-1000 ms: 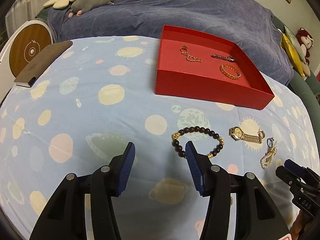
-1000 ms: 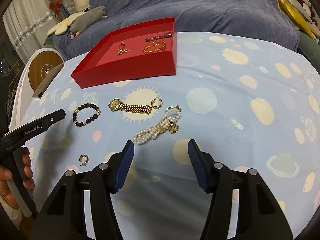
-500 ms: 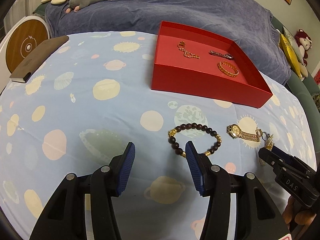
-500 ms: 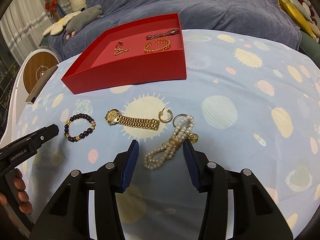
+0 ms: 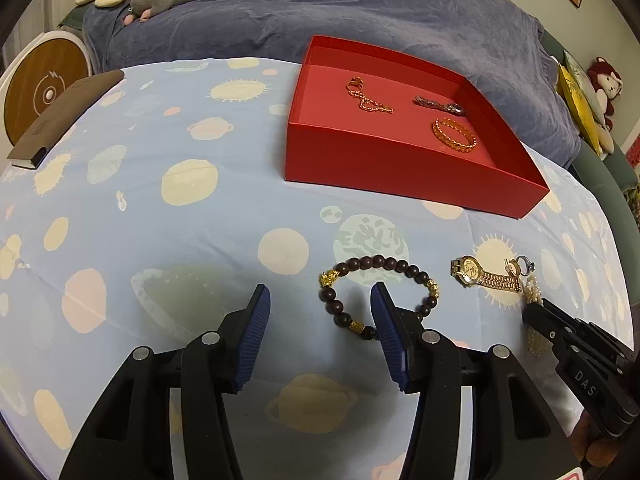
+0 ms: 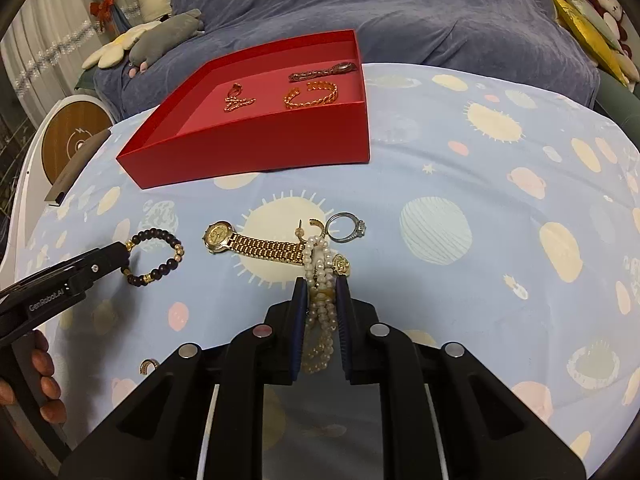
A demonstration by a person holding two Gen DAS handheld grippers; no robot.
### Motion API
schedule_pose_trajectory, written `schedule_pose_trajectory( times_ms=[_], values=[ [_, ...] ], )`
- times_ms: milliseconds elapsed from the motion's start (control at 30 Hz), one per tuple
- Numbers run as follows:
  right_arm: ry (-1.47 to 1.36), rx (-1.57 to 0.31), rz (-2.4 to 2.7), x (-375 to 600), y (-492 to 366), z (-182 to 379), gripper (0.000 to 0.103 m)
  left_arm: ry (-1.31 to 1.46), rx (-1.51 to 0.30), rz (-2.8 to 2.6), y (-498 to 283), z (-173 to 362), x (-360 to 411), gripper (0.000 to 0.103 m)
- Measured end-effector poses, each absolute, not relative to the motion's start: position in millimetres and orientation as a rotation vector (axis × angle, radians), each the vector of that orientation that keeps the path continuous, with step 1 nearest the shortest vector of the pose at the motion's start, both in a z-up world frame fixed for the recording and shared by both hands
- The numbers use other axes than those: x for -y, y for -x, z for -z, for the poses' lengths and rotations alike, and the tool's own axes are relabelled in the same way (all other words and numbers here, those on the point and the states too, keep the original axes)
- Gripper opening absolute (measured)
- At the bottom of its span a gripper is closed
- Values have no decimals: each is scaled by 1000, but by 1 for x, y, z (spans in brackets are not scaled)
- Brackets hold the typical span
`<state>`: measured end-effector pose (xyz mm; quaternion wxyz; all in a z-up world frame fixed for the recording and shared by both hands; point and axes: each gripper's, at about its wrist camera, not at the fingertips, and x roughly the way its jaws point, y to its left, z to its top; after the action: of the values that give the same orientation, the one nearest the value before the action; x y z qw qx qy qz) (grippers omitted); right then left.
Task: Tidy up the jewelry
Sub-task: 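Grasp the pearl necklace with the right tool while the left grasps the beaded bracelet, then carry necklace and bracelet into the red box and open both tools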
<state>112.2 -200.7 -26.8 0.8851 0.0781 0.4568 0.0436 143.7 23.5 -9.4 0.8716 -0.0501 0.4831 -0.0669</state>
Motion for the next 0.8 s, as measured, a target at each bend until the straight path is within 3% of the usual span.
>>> schedule_pose_trajectory(
  times_ms=[67, 400, 800],
  values=[
    [-169, -951, -101, 201, -109, 25, 14, 91, -1008, 140, -145, 12, -19, 48],
    [-186, -951, -114, 210, -98, 22, 14, 40, -982, 126, -147, 15, -7, 10],
    [-198, -915, -132, 209, -95, 6, 14, 68, -950, 187, -137, -8, -2, 6]
  ],
)
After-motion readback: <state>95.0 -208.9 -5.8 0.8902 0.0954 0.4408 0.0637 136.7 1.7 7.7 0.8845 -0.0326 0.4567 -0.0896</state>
